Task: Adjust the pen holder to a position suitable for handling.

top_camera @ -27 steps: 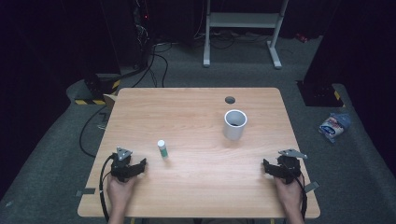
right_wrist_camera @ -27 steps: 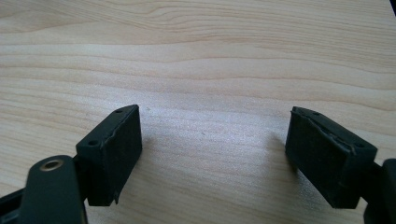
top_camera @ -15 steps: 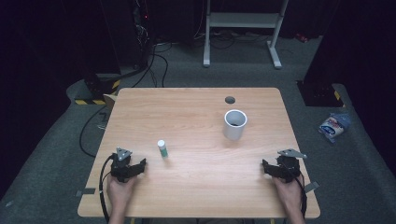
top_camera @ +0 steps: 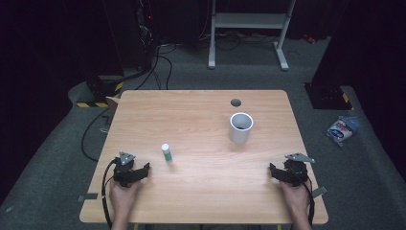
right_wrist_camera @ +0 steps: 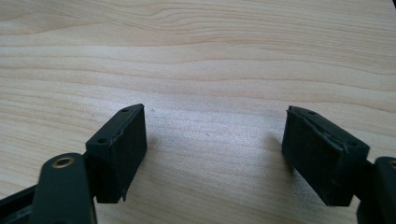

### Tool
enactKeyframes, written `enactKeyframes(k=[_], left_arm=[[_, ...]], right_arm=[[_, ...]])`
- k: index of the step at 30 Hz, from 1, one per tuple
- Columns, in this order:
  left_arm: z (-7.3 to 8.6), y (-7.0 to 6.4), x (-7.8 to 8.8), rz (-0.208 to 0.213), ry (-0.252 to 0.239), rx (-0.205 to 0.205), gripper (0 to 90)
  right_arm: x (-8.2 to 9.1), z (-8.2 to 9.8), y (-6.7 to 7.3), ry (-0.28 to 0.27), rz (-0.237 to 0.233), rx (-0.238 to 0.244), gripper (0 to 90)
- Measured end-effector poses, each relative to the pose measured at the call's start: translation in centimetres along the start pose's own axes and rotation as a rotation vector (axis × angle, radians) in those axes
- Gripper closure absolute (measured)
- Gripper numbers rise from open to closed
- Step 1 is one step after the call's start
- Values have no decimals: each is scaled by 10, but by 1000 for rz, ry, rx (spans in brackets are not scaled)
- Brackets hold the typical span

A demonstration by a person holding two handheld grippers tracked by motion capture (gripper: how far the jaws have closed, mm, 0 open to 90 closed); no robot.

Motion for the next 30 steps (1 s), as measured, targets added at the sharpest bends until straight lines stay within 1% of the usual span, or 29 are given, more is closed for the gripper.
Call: enactKeyframes(k=[8,10,13,16,22,24,25,27,28,30], left_arm=[[0,0,0,-1,0,-1,274],[0,0,0,-1,0,0,274],[0,0,0,-2,0,-1,274],[0,0,0,-2,0,-1,274],[0,0,0,-3,0,-1,274],[0,0,0,-3,0,-1,274],[0,0,0,-2,0,-1,274],[0,1,0,-3,2,-3,274],[0,1,0,-3,2,-3,274],[0,1,0,-2,2,-3,273]], right_arm=[[1,0,3,-7,-11,-7,286],[1,-1,4,-9,-16,5,298],[2,-2,6,-7,-26,-1,299],[4,-4,8,-10,-28,5,298],[8,-14,14,-24,-45,19,296],[10,-17,17,-37,-60,14,296],[11,-21,20,-43,-69,23,292],[11,-24,24,-47,-90,24,296],[11,-24,24,-47,-90,24,296],[11,-29,29,-43,-112,29,293]])
Point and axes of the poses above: each handheld gripper's, and its own axes: x roughly backward along the jaws, z roughly out of its underside, y roughly to its left, the point moved 9 cm from there along -x, roughly forward along the jaws, and after that the axes turned 14 degrees about y, right-handed, at the moved point
